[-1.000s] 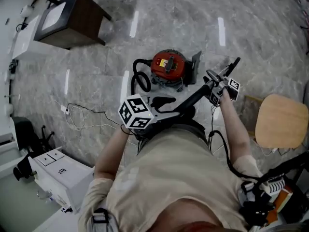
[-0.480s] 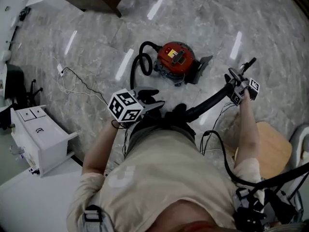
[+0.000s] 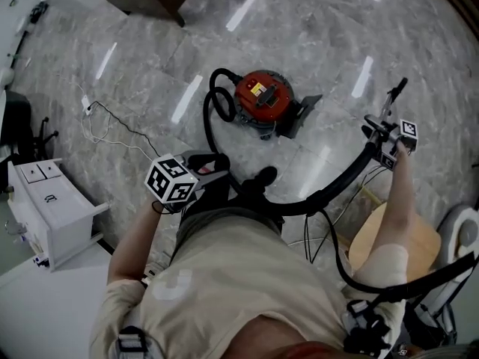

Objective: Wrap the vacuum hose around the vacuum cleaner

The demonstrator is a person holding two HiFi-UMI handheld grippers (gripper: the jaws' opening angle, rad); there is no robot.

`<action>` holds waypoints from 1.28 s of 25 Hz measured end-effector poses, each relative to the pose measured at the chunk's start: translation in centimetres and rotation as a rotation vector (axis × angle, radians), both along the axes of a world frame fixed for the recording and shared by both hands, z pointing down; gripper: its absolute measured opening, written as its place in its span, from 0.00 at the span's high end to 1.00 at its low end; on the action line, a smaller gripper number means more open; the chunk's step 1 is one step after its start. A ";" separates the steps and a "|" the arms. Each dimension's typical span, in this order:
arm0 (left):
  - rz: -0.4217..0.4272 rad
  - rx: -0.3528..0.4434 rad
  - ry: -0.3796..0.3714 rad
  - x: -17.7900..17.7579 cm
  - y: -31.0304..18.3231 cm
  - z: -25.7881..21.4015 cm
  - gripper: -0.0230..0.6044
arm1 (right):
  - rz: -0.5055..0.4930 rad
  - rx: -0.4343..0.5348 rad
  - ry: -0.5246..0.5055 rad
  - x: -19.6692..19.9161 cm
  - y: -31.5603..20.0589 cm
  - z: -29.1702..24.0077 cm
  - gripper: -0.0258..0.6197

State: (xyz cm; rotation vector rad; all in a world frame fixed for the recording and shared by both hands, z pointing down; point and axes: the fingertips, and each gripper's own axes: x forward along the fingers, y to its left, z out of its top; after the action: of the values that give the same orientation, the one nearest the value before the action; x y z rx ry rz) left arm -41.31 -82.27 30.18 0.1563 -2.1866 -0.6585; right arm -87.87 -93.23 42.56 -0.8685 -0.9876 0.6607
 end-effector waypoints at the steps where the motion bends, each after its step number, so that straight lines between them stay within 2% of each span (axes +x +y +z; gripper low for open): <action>1: -0.007 -0.001 0.016 0.5 0.0 0.2 0.62 | -0.059 0.012 -0.003 0.1 -0.1 0.1 0.64; 4: -0.034 0.009 0.060 1.2 0.0 1.2 0.62 | -0.218 0.065 -0.023 -0.9 -0.5 1.0 0.62; 5: -0.043 0.018 0.075 1.4 -0.1 1.6 0.62 | -0.228 0.088 -0.032 -1.6 -0.7 1.5 0.62; 8: -0.042 0.058 0.106 1.3 -1.4 2.8 0.62 | -0.165 0.162 -0.075 -4.2 -0.8 3.1 0.63; 11: 0.028 0.094 0.115 -0.3 -4.1 4.3 0.62 | -0.178 0.214 -0.135 -6.5 -1.0 3.9 0.63; 14: 0.129 0.090 0.133 -1.5 -6.2 5.8 0.62 | -0.296 0.303 -0.189 -6.2 -2.2 5.4 0.63; 17: 0.156 0.077 0.136 -2.0 -6.2 6.4 0.62 | -0.471 0.394 -0.236 -3.7 -4.4 7.4 0.63; 19: 0.131 0.077 0.130 -1.7 -5.6 6.3 0.62 | -0.544 0.386 -0.230 -0.9 -5.6 8.3 0.63; 24: 0.102 0.074 0.106 -1.8 -3.7 6.0 0.62 | -0.623 0.291 -0.204 4.3 -7.1 8.4 0.63; 27: 0.132 0.045 0.094 -2.0 -2.5 6.3 0.62 | -0.677 0.262 -0.201 6.8 -6.9 7.6 0.63; 32: 0.239 -0.004 0.049 -3.1 0.0 6.8 0.62 | -0.718 0.195 -0.144 10.7 -4.1 5.5 0.63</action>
State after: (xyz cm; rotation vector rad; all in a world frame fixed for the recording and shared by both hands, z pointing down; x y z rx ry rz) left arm -44.39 -82.28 37.01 0.3889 -2.0803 -0.5174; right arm -77.17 -97.28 48.05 -1.0221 -0.7730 -0.1078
